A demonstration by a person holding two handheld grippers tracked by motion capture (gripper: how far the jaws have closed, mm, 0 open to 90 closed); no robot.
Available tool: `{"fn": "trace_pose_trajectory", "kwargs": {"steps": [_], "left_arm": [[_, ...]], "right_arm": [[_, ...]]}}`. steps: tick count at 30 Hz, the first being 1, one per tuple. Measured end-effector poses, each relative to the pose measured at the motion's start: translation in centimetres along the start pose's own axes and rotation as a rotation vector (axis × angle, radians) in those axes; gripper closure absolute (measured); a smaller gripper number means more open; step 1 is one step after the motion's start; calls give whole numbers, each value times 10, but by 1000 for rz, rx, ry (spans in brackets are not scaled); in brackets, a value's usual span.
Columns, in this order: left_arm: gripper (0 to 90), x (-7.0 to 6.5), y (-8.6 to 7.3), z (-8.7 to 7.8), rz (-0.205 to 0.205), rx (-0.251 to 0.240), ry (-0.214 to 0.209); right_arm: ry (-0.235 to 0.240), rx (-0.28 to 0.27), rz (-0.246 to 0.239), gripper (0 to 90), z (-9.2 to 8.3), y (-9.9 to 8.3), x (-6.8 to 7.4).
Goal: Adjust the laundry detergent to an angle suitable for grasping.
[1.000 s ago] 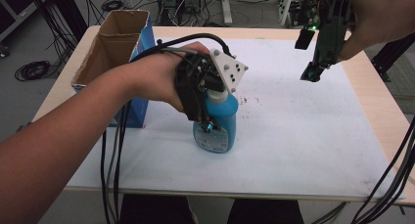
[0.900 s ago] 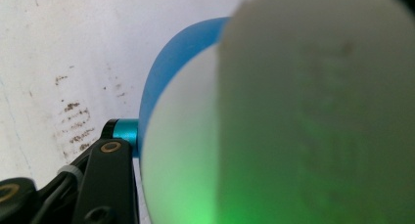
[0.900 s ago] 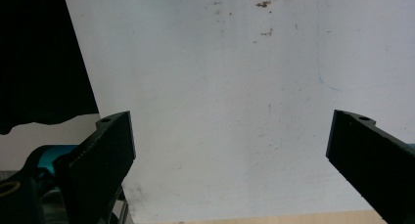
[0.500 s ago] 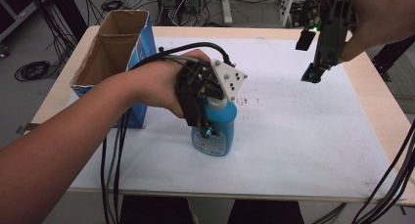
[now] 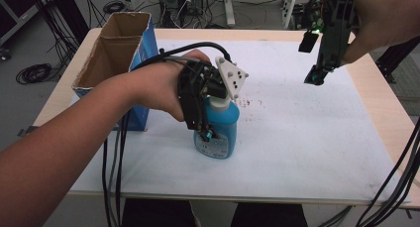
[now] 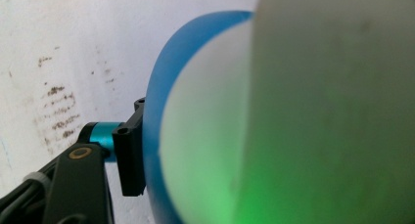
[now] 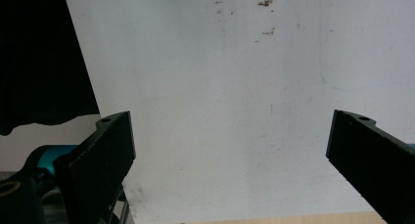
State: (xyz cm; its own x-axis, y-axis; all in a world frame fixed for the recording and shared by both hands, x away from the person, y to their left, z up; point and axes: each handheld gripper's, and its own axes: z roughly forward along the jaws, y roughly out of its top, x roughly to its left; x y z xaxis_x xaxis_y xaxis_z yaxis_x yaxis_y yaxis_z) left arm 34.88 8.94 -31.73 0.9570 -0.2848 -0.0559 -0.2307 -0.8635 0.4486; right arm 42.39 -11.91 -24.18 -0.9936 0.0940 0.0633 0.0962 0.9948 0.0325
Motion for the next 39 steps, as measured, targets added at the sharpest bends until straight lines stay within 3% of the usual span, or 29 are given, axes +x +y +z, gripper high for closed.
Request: {"fn": "trace_pose_trajectory", "kwargs": {"steps": [7,13,16,20,29,39], "left_arm": [[263,-4,-5,-9,-48,2,1],[226,-8,-6,-22,-85,34,1],[212,-8,-4,-28,-96,63,10],[211,-7,-2,-35,-107,143,37],[152,-8,-4,-46,-182,230,42],[81,-13,-8,-72,-254,304,56]], "right_arm": [[0,1,0,32,0,2,0],[5,2,0,32,2,5,-3],[6,0,-3,32,3,6,-4],[6,1,-8,32,4,7,-4],[3,2,-10,32,2,4,-2],[6,-7,-18,32,1,9,-3]]}}
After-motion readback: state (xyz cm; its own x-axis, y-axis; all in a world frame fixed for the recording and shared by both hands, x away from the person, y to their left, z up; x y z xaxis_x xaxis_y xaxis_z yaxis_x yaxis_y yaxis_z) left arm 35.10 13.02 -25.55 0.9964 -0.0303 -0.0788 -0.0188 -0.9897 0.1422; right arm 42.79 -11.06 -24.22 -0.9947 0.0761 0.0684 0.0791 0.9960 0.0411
